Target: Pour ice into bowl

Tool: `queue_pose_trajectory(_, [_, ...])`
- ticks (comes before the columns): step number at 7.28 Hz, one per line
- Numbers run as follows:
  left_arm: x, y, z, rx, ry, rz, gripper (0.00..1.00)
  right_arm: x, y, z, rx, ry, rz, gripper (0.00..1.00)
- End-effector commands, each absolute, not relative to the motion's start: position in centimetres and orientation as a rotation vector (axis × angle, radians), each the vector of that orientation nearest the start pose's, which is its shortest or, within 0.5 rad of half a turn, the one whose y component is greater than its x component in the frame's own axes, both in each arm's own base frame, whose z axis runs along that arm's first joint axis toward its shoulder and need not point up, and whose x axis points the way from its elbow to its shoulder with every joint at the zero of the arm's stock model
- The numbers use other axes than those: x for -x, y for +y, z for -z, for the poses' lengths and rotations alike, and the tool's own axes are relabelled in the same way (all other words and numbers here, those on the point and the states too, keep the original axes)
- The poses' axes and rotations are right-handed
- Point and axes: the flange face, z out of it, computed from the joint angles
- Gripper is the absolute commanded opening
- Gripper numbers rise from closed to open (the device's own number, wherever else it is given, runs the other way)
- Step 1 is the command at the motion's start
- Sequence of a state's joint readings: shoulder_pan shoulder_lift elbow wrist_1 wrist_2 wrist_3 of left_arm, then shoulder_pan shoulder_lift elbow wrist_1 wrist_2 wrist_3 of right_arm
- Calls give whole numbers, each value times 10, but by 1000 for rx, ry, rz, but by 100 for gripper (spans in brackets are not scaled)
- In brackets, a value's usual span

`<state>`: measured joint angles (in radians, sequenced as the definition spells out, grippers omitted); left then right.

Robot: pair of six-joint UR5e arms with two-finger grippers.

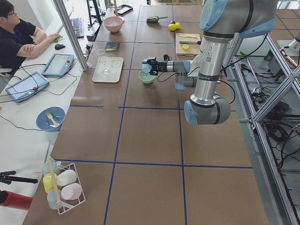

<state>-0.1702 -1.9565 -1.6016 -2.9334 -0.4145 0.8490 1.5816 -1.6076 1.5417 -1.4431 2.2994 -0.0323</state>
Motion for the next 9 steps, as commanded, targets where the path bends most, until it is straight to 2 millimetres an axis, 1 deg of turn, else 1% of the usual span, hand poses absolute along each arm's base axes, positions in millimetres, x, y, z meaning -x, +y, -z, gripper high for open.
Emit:
queue_pose_trajectory(1, [-480, -305, -290, -1723, 22, -333, 0, -72, -479, -681, -76, -727, 43, 100])
queue_pose_trajectory(2, [-480, -303, -284, -1708, 240, -149, 0, -72, -479, -681, -76, -727, 43, 100])
queue_pose_trajectory(3, [-480, -294, -280, -1674, 511, 71, 0, -72, -479, -681, -76, -727, 43, 100])
queue_pose_trajectory(4, [-478, -289, -272, -1628, 724, 253, 0, -72, -479, -681, -76, -727, 45, 100])
queue_pose_trajectory(5, [-481, -290, -243, -1586, 887, 395, 0, -72, -480, -679, -79, -727, 45, 100])
queue_pose_trajectory(6, [-479, -290, -233, -1559, 950, 463, 0, -72, -480, -679, -79, -727, 45, 100])
queue_pose_trajectory(7, [-477, -292, -233, -1557, 951, 471, 0, -72, -480, -679, -79, -727, 45, 100])
queue_pose_trajectory(8, [-477, -291, -235, -1524, 1016, 525, 0, -72, -480, -678, -82, -727, 46, 100])
queue_pose_trajectory(9, [-476, -292, -241, -1514, 1023, 533, 0, -72, -480, -677, -83, -727, 46, 100])
